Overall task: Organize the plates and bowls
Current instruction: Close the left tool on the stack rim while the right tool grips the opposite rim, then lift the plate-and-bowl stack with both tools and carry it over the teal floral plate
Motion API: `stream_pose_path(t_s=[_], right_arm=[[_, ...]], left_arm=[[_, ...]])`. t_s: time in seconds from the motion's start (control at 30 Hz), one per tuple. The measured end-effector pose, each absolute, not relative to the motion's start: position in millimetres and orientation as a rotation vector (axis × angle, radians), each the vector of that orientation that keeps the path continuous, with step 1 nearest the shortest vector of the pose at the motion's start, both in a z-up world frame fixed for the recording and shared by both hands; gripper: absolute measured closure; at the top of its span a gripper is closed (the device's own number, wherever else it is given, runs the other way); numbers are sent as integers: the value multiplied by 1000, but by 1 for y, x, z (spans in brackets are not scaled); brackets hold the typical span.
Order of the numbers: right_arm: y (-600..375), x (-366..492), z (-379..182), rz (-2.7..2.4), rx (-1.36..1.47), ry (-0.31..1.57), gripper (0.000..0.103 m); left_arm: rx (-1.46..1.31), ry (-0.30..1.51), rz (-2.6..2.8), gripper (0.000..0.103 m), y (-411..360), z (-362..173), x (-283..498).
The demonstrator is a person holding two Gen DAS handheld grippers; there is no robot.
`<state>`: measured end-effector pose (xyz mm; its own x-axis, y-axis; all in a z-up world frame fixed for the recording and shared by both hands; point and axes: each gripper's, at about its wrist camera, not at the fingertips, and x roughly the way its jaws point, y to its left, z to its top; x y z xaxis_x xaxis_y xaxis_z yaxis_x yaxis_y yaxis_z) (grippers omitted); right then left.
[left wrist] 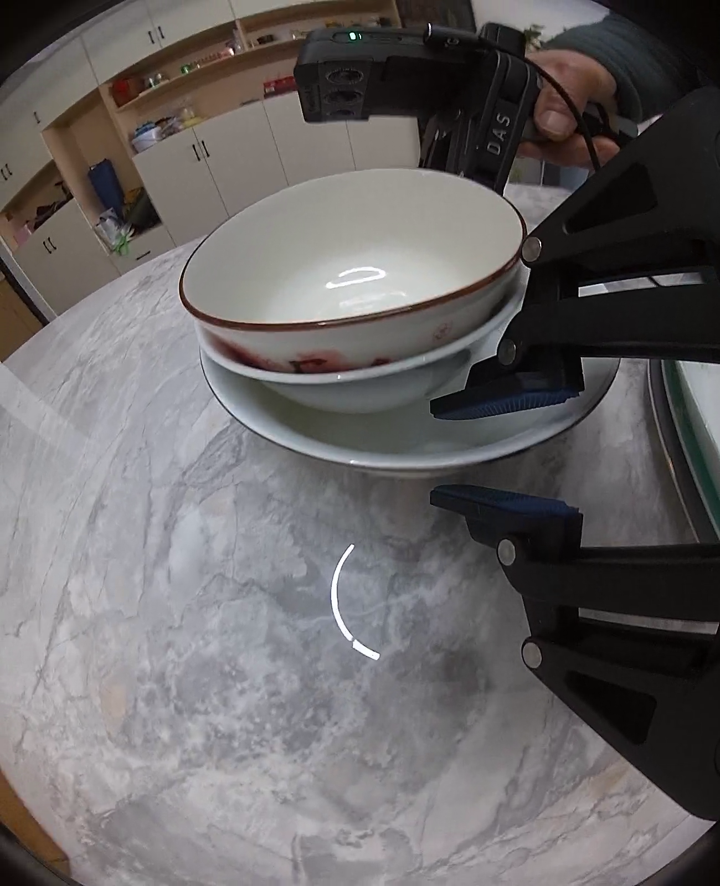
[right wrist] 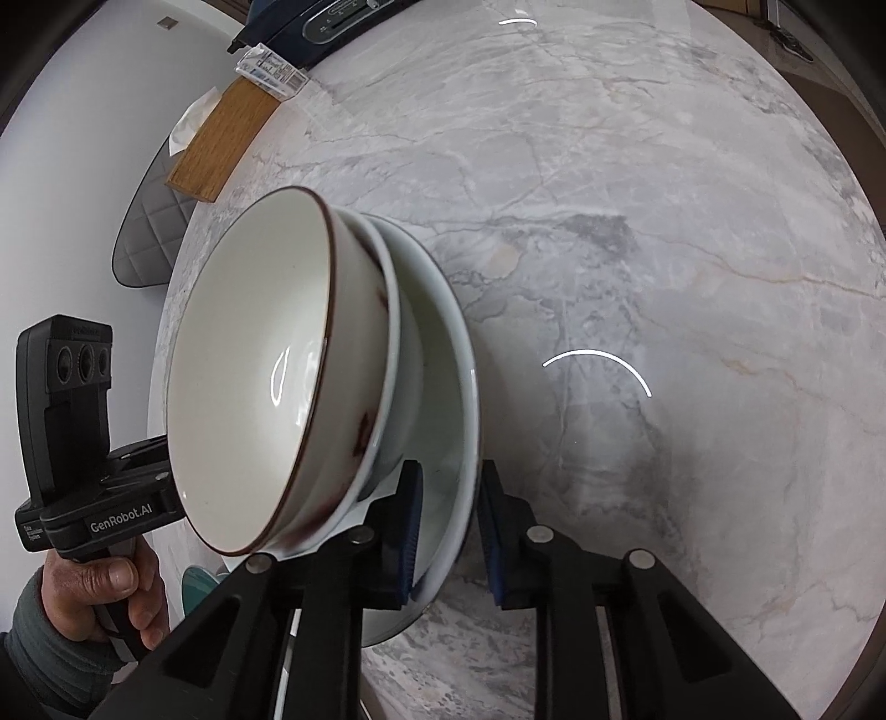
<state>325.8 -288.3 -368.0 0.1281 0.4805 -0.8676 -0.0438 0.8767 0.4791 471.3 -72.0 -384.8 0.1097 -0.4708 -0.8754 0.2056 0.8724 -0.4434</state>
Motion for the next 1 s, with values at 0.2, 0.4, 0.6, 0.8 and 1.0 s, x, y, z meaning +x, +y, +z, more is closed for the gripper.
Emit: stream_pose_path(t_s=[0.2, 0.4, 0.6, 0.8, 1.0], right_arm=[[-282, 329, -367, 369, 362, 1396, 83], [-275, 330, -363, 360, 323, 1396, 84], [-271, 326, -348, 344, 291, 1379, 84], [-266, 321, -318, 397, 254, 1344, 84], [-252, 307, -283, 465, 205, 1308, 84]], left_arm=[[-90, 1329, -469, 85, -93, -378, 465], [-112, 1298, -448, 88, -88, -363, 459], [-63, 1278, -424, 88, -98, -340, 460], [-71, 1266, -366, 88, -89, -310, 431], [-105, 1233, -308, 88, -68, -277, 391]])
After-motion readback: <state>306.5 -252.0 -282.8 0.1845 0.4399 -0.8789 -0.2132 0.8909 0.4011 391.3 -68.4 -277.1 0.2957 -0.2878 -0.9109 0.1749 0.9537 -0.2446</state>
